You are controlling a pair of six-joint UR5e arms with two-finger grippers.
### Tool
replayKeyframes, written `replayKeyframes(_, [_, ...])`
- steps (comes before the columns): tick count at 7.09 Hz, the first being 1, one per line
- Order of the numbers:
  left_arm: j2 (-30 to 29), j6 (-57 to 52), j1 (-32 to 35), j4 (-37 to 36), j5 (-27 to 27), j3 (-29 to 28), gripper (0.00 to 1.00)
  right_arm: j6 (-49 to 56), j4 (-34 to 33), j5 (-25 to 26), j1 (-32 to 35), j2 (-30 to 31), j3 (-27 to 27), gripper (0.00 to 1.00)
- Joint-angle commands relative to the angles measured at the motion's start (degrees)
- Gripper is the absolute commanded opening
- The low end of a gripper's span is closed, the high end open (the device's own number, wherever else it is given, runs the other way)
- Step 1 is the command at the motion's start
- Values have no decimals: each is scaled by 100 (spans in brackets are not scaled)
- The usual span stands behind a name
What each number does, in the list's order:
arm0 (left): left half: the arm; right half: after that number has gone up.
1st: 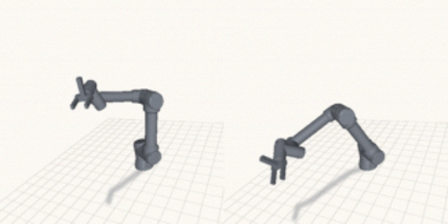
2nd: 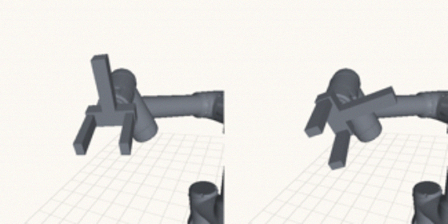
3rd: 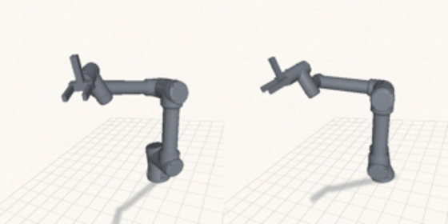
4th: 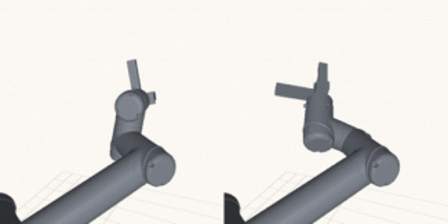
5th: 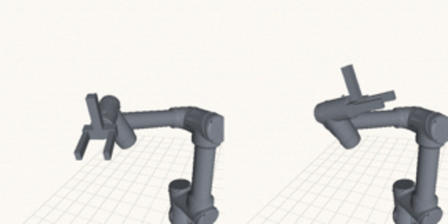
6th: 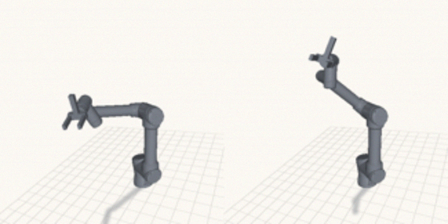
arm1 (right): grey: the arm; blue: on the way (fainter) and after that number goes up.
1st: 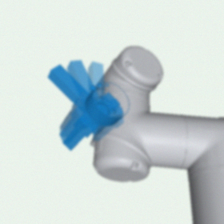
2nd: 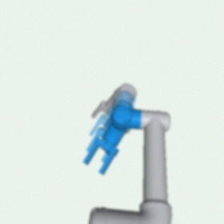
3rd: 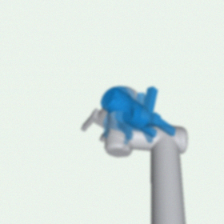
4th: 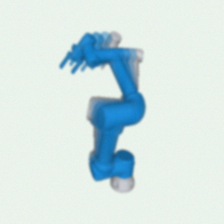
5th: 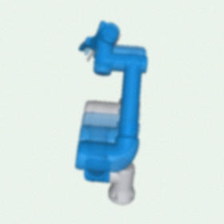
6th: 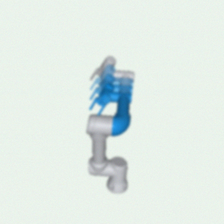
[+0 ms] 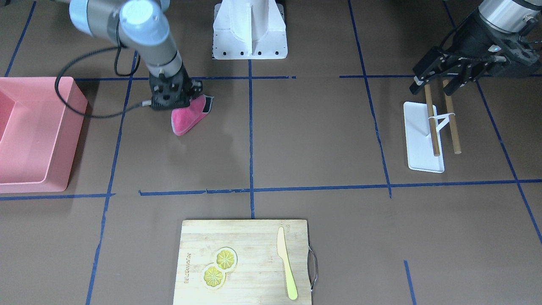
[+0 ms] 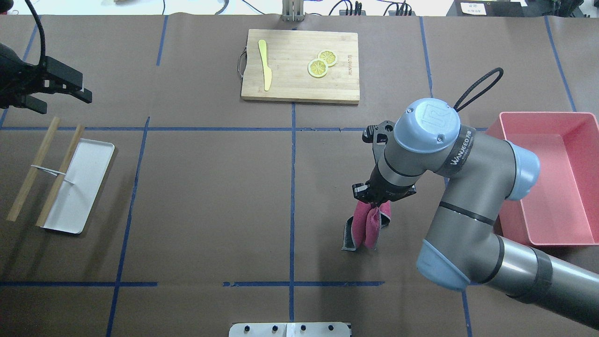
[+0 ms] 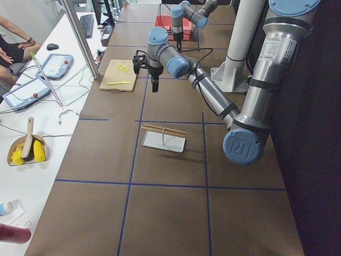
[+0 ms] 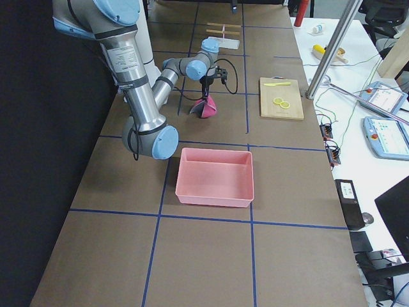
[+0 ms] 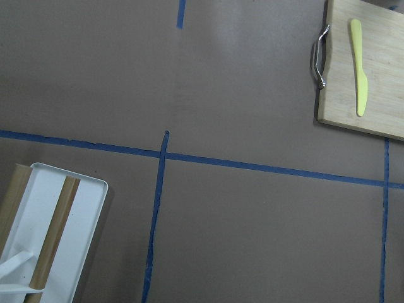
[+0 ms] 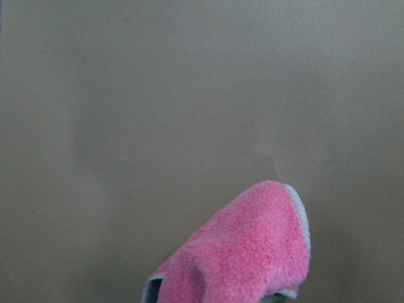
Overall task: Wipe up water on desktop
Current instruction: 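Lower the held cloth onto the table with the right gripper, then wipe the cloth across the table surface with the right gripper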
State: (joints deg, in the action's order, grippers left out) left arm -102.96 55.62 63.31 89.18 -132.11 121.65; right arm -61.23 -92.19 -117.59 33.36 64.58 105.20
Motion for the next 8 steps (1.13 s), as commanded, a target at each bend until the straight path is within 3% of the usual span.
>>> replayKeyframes(1, [179, -7, 6, 11, -8, 86, 100, 110, 570, -98, 442, 37, -709, 0])
replayKeyframes(5, [303, -7, 49, -24, -8, 262, 100, 1479, 570, -563, 1803, 37, -1737, 0])
replayKeyframes(7, [477, -294, 154, -76, 10, 289, 100, 1553, 570, -633, 1745, -42, -1749, 0])
replayKeyframes(8, [618, -1106, 399, -407, 10, 263, 100, 1544, 588, -869, 1692, -60, -1731, 0])
